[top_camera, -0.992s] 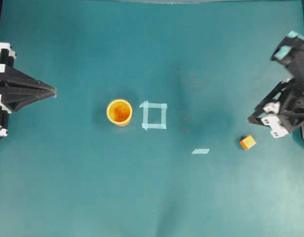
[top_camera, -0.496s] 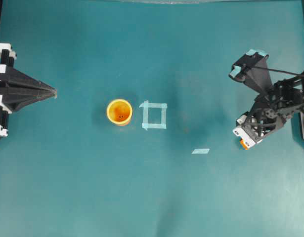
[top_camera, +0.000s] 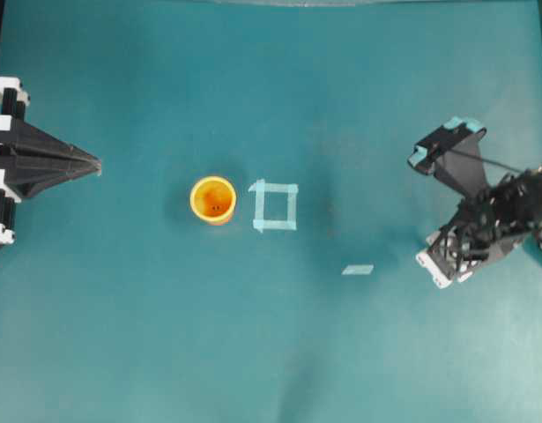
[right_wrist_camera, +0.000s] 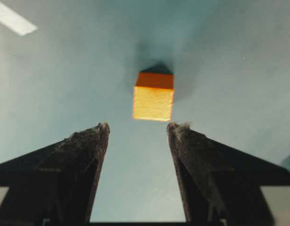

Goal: Move the block toward the cup with right arm.
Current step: 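Close the right gripper on the orange cube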

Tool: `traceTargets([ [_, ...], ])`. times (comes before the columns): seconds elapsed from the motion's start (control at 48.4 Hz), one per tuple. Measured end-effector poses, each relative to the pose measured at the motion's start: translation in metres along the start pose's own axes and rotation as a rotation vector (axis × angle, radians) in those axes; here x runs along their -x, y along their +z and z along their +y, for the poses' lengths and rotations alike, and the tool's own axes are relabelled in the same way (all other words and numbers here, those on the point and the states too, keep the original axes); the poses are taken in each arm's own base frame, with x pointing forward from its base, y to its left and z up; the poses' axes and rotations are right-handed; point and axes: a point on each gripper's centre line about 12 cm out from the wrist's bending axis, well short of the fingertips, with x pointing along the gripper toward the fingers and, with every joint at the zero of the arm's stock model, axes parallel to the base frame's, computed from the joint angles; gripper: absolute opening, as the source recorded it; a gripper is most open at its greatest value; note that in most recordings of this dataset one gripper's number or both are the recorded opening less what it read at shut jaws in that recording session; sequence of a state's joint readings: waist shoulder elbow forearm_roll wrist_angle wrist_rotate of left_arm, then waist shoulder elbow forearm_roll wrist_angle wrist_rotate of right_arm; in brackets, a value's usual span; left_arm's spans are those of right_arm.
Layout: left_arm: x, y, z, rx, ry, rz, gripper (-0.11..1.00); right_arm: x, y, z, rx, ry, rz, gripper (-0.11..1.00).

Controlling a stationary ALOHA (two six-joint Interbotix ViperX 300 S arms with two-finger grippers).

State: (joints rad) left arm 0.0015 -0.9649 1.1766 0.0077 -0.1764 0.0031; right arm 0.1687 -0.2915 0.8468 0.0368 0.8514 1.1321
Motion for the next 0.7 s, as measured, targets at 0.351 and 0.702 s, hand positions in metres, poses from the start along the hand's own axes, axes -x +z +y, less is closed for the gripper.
traceTargets([
  [0.351,0.000,0.000,0.000,0.003,0.000,0.000,0.00,-0.017,-0.002,-0.002,-0.015,-0.079,-0.028,0.57],
  [0.702,0.000,0.000,-0.001,0.008,-0.005,0.000,0.00,-0.033,-0.002,-0.001,-0.011,-0.053,-0.052,0.57],
])
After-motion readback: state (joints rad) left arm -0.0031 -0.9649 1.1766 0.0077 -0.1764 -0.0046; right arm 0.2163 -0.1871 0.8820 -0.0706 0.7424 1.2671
